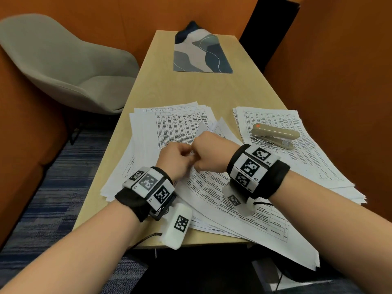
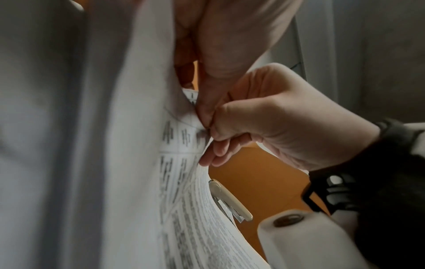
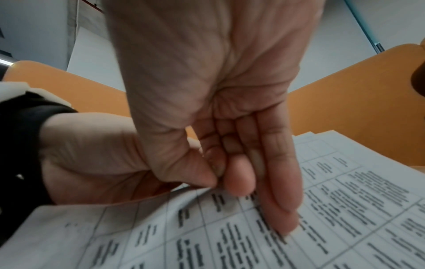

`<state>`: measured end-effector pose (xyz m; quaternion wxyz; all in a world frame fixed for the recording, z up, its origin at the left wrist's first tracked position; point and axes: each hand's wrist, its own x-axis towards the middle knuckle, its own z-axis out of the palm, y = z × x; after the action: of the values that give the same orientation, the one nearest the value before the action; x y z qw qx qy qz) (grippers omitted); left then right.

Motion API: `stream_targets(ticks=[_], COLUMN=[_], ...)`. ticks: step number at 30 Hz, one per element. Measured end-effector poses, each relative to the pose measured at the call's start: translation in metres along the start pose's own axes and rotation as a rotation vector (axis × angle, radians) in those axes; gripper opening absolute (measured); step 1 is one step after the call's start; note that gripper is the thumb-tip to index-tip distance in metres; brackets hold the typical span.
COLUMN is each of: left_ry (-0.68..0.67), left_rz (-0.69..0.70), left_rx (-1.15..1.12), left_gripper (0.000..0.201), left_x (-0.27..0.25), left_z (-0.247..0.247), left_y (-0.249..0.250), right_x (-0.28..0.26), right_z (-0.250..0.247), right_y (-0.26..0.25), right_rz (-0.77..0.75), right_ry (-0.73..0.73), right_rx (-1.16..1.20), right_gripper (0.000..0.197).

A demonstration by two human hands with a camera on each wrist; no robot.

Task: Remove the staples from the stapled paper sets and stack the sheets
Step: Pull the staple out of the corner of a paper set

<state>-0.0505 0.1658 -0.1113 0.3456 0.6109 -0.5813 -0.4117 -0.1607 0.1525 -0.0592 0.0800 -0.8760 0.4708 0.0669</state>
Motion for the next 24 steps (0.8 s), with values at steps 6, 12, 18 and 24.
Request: stream_targets(ticks=[6, 12, 18, 24], left_ry=[-0.041, -0.144, -0.069, -0.023], left_rz=[-0.037, -0.087, -0.1, -0.145], left_rx=[-0.13, -0.223, -0.209, -0.176], left_gripper=[0.03, 0.023, 0.018, 0.044], left_x=[0.003, 0.0, 0.002, 0.008], left_z=[-0.003, -0.008, -0.004, 0.0], left_y=[-0.006, -0.005, -0.005, -0.009], right_x=[0.0, 0.0, 0.003, 0.007], right_z=[0.006, 0.012, 0.016, 0.013], right_y=[0.007, 0.015, 0.015, 0.028], right_rz=[0.003, 0.026, 0.038, 0.108], right_ry=[0.058, 0.049, 0.127, 0.008], right_rx=[0.071, 0.136, 0.185, 0.424], right_gripper=[0.01, 0.025, 0.012, 0.014])
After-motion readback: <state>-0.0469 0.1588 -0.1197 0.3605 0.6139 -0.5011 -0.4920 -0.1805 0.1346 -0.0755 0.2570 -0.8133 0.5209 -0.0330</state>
